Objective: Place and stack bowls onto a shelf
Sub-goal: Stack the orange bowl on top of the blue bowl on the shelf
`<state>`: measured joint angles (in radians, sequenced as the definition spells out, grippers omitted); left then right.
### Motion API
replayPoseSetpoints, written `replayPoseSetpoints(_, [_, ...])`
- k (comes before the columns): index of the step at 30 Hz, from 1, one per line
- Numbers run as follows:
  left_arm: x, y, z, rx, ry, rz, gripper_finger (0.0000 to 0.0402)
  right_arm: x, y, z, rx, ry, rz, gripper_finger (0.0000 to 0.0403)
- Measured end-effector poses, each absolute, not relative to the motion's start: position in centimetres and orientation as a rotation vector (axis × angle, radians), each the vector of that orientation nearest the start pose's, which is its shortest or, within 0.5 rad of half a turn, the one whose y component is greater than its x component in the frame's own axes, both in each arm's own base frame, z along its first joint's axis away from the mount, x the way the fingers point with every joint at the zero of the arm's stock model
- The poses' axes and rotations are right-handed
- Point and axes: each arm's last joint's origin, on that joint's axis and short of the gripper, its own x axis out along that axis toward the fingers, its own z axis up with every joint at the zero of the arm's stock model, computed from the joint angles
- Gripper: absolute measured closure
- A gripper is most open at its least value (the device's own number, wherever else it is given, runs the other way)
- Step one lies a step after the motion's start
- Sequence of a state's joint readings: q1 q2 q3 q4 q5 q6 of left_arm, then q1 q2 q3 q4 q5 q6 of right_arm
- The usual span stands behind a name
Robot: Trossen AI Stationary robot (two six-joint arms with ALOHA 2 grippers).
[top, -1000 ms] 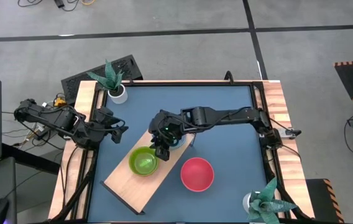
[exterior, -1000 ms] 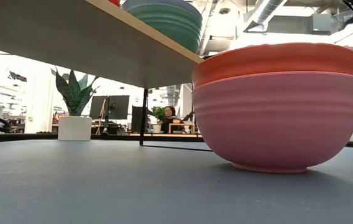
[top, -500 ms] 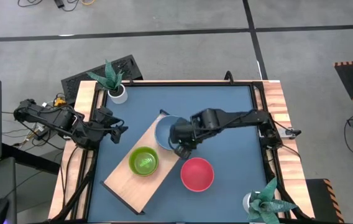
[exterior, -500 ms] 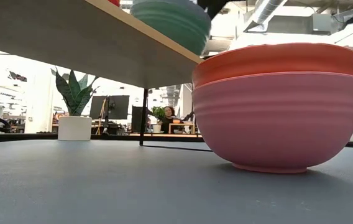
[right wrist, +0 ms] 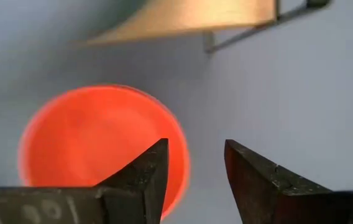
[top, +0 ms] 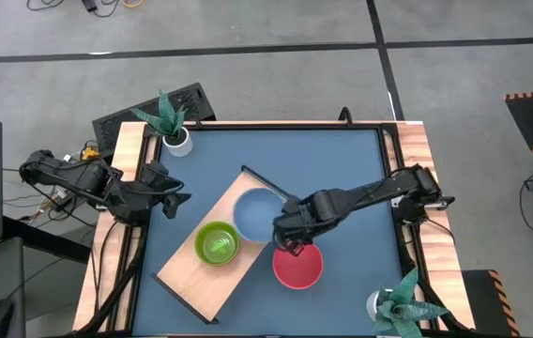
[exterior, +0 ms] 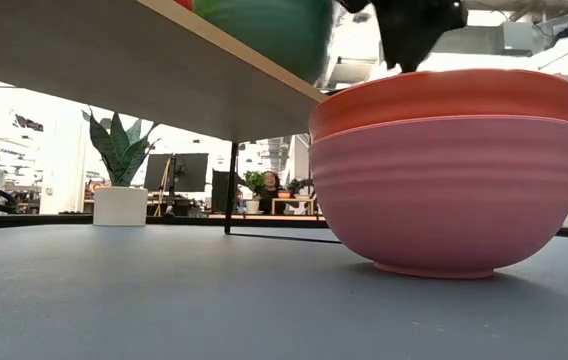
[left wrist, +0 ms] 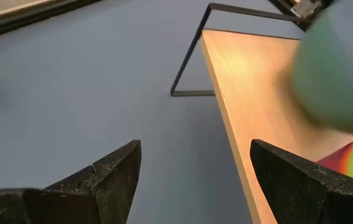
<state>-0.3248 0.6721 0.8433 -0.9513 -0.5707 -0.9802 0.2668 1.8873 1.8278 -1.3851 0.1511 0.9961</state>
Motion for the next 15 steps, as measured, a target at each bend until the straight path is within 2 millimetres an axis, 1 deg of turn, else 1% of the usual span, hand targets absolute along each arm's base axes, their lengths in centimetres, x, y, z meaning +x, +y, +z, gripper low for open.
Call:
replayPoseSetpoints(3, [10.7,-1.9,30.5,-0.604,0.506,0.540,0.0115,35.5,8.2,31.3,0.556,1.226,-0.560,0.0219])
replayPoseSetpoints(5, [10.5,-1.9,30.6,-0.615,0.496,0.539,0.0115,35.3,7.7,31.7,0.563,1.212,-0.564,0.0219])
replayPoseSetpoints(7, [10.3,-1.8,30.7,-0.622,0.486,0.535,0.0115,34.4,7.6,32.4,0.551,1.214,-0.590,0.0220])
replayPoseSetpoints(11, [9.9,-1.7,30.9,-0.628,0.465,0.538,0.0115,32.1,8.3,33.5,0.535,1.229,-0.678,0.0220])
replayPoseSetpoints(15, [9.9,-1.6,30.9,-0.620,0.448,0.556,0.0115,30.3,8.7,33.2,0.572,1.223,-0.723,0.0220])
